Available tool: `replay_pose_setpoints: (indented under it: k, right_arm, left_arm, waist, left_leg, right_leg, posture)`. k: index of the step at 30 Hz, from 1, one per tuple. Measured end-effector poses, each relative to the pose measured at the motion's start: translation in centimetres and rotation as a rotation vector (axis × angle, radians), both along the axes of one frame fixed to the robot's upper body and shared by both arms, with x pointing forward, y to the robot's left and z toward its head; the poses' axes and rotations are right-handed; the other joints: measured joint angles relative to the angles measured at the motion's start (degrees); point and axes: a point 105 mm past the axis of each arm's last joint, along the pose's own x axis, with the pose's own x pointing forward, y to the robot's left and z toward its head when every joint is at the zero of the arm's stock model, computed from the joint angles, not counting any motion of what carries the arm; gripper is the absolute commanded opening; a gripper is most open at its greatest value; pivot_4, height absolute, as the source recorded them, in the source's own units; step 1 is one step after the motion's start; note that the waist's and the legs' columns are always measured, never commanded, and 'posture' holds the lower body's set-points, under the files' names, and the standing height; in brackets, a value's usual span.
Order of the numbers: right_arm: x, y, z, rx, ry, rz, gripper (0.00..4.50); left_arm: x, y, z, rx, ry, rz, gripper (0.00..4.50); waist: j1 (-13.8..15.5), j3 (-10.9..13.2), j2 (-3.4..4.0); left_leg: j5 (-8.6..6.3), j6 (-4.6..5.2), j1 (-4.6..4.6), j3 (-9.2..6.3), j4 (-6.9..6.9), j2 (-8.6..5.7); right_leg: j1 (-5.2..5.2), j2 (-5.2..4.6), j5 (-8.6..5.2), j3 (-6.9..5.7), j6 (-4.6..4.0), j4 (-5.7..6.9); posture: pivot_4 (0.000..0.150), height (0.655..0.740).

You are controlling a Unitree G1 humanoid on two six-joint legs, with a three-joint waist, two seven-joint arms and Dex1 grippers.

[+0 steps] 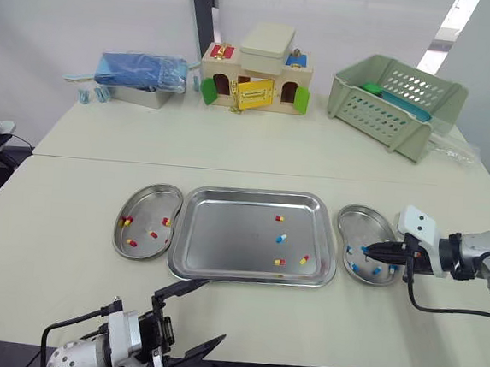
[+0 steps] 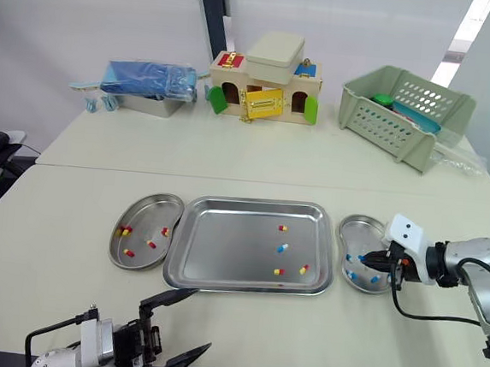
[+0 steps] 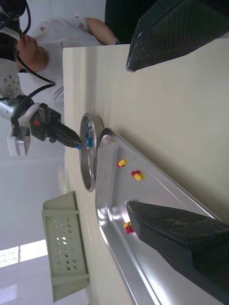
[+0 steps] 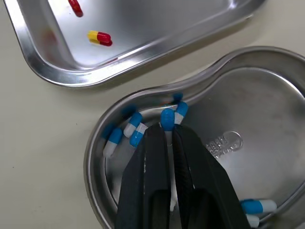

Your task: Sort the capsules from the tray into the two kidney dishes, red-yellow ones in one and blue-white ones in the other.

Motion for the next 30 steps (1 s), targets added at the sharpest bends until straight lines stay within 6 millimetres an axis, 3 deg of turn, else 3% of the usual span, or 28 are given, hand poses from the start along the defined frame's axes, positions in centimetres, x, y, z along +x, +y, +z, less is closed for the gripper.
replay_pose_setpoints:
  k: [16,21,30]
  right_arm:
    - [-0.3,-0.9,-0.5,-0.015,0.033,-0.025,4.47]
    - [-0.2,-1.2,0.5,0.030,0.012,-0.038,4.47]
    - [-0.1,-5.1,1.9,0.179,-0.001,-0.148,4.47]
  left_arm:
    - [-0.9,0.7,-0.7,0.001,0.046,0.048,4.50]
    - [-0.6,0.8,-0.5,-0.006,0.037,0.071,4.50]
    - [0.2,3.3,0.7,0.005,0.045,0.260,4.50]
  waist:
    - [0.18,0.00,-0.01]
    - [0.20,0.01,-0.01]
    - [0.18,0.08,-0.13]
  left_leg:
    - [0.00,0.00,-0.01,0.00,0.00,0.00]
    - [0.00,0.00,-0.01,0.00,0.00,0.00]
    - [0.00,0.00,-0.01,-0.01,0.00,0.01]
  right_leg:
    - [0.02,-0.01,0.00,-0.01,0.00,-0.02]
    - [0.02,-0.01,0.00,-0.01,0.00,-0.03]
    - [0.04,-0.01,0.00,-0.02,0.00,-0.02]
  posture:
    - [0.150,0.7400]
    - [0.150,0.7400]
    - [0.150,0.7400]
